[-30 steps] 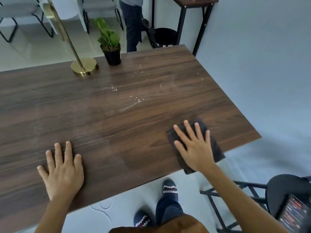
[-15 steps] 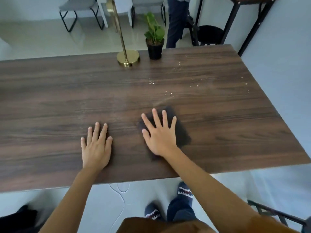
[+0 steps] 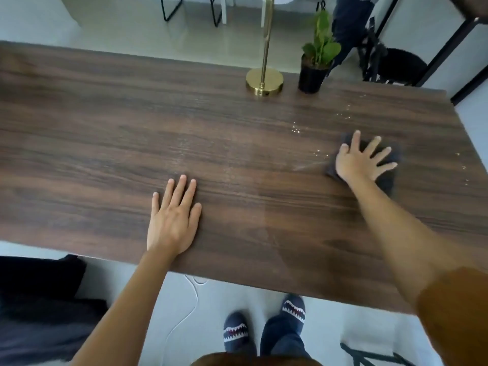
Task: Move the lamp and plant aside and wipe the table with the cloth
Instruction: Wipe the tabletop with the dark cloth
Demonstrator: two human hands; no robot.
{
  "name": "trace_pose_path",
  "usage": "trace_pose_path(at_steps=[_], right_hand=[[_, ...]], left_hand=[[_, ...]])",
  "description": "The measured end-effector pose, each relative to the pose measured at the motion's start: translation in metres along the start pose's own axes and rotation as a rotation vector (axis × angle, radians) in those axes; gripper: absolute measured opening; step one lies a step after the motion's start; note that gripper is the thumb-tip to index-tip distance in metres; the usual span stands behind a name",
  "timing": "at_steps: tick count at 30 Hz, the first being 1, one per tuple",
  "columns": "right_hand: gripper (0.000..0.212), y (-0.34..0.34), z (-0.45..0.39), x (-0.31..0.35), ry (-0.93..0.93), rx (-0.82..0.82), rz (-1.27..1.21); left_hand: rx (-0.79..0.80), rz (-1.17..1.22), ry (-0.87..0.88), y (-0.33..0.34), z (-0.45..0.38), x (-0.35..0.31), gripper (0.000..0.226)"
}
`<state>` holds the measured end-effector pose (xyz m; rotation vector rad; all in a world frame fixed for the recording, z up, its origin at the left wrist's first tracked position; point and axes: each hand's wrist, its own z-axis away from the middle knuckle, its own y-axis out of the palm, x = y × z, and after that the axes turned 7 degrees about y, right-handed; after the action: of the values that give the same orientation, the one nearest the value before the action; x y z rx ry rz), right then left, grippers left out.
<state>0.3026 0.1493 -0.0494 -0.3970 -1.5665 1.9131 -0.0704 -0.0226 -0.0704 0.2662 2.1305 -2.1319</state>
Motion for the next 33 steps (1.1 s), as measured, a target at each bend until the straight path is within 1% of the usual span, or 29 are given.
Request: trace_pose_path(at_steps=[2,4,6,8,9,11,13,14,15,17,19,20,21,23,25,26,28,30,32,33], right_hand=[[0.057,0.028,0.05,0.064,-0.292,0.026,0.068],[0.057,0.052,0.116,0.087,-0.572,0.056,0.107],[0.057,0.066,0.173,0.061,-0.778,0.033,0.133],[0.055,0.069,0.205,-0.004,-0.91,0.018,0.143],[0.054,0.067,0.208,-0.044,-0.923,0.021,0.142],[0.055,0.052,0.188,-0.117,-0.823,-0.01,0.143],[0.058,0.027,0.144,-0.161,-0.62,-0.018,0.166],[0.06,0.017,0.118,-0.169,-0.51,-0.01,0.167],[0.061,0.01,0.092,-0.169,-0.403,-0.011,0.151],[0.063,0.001,0.047,-0.141,-0.199,-0.038,0.083],[0.063,-0.001,0.014,-0.083,-0.017,-0.046,0.025],[0.063,0.002,0.01,-0.049,0.01,-0.028,0.025],[0.063,0.007,0.015,-0.015,-0.025,-0.002,0.041],[0.061,0.026,0.053,0.043,-0.24,0.033,0.081],[0.06,0.05,0.115,0.073,-0.49,0.061,0.109],[0.06,0.061,0.147,0.074,-0.604,0.059,0.12],[0.059,0.073,0.205,0.044,-0.815,0.046,0.141],[0.056,0.074,0.231,-0.012,-1.0,0.036,0.157],[0.054,0.066,0.223,-0.081,-1.07,0.036,0.185],[0.054,0.059,0.21,-0.114,-1.051,0.014,0.194]], left_hand=[[0.005,0.008,0.004,-0.001,-0.001,0.0,0.054],[0.007,0.03,0.0,-0.003,0.0,-0.001,0.053],[0.004,0.029,0.006,-0.003,0.002,-0.001,0.053],[0.0,0.038,0.004,-0.003,0.001,-0.001,0.053],[-0.001,0.042,0.003,-0.003,0.001,-0.001,0.053],[-0.011,0.041,0.008,-0.001,0.0,-0.001,0.053],[-0.02,0.045,0.012,-0.001,0.0,0.0,0.053],[-0.02,0.045,0.015,-0.001,0.0,0.0,0.053],[-0.021,0.043,0.016,-0.001,0.001,0.0,0.053],[-0.019,0.042,0.009,-0.003,0.001,-0.001,0.053],[-0.017,0.037,0.006,-0.003,0.001,-0.001,0.053],[-0.015,0.032,0.005,-0.003,0.001,-0.001,0.053],[-0.013,0.029,0.006,-0.003,0.001,-0.002,0.053],[-0.007,0.022,0.009,-0.002,0.0,-0.001,0.053],[-0.001,0.021,0.006,-0.002,0.0,-0.001,0.053],[0.002,0.021,0.006,-0.002,0.001,-0.001,0.054],[0.008,0.02,0.008,-0.003,0.001,-0.002,0.054],[0.01,0.023,0.008,-0.003,0.0,-0.002,0.054],[0.011,0.023,0.003,-0.001,0.0,-0.001,0.054],[0.008,0.021,0.002,0.0,0.0,-0.001,0.054]])
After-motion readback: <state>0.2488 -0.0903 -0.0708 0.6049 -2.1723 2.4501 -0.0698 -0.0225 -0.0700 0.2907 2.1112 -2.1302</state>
